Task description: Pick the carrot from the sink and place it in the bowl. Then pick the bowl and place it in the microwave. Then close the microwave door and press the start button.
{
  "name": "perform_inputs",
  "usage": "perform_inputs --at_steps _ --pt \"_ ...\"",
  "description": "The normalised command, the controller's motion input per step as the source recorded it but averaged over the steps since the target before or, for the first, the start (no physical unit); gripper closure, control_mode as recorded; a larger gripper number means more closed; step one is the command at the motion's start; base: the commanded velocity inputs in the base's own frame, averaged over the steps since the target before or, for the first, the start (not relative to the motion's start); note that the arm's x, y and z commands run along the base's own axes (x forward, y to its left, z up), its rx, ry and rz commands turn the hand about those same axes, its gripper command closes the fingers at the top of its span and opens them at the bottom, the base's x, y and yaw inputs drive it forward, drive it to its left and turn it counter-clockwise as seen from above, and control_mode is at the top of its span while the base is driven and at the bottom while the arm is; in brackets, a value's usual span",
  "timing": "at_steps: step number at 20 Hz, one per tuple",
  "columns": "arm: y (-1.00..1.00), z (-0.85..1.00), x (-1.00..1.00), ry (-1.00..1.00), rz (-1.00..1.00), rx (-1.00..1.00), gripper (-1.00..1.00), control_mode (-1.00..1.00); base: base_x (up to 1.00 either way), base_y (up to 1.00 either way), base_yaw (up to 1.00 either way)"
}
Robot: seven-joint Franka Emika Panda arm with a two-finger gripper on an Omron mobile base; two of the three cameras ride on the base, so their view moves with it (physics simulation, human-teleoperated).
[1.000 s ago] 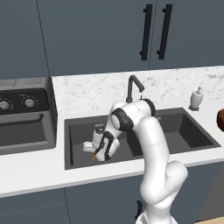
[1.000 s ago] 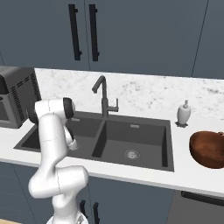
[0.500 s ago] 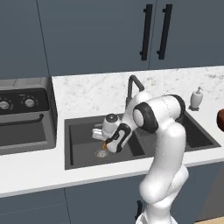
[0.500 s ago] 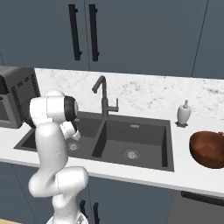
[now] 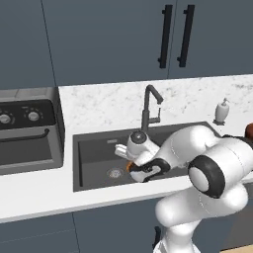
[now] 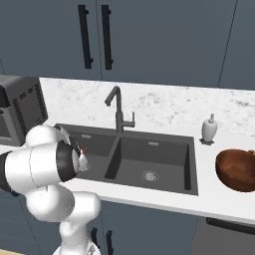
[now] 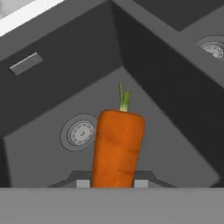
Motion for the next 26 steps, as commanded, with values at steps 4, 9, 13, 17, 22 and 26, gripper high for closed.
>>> perform_inputs --at_steps 4,9,13,17,22,26 --pt "-0.39 1.00 -0.45 0.02 -0.19 0.01 1.00 -1.00 0.00 0.00 0.00" --pt "-0.43 1.00 -0.10 0.10 -0.21 0.02 1.00 -1.00 0.00 0.00 0.00" --pt "-0.33 1.00 -0.31 0.16 -0.20 0.05 1.00 -1.00 0.00 0.00 0.00" --pt "-0.28 0.75 -0.67 0.20 -0.14 0.04 1.00 -1.00 0.00 0.00 0.00" --pt "-0.58 0.44 -0.72 0.15 -0.11 0.04 1.00 -1.00 0.00 0.00 0.00" --pt "-0.97 0.34 -0.16 0.09 -0.07 0.03 1.00 -1.00 0.00 0.00 0.00"
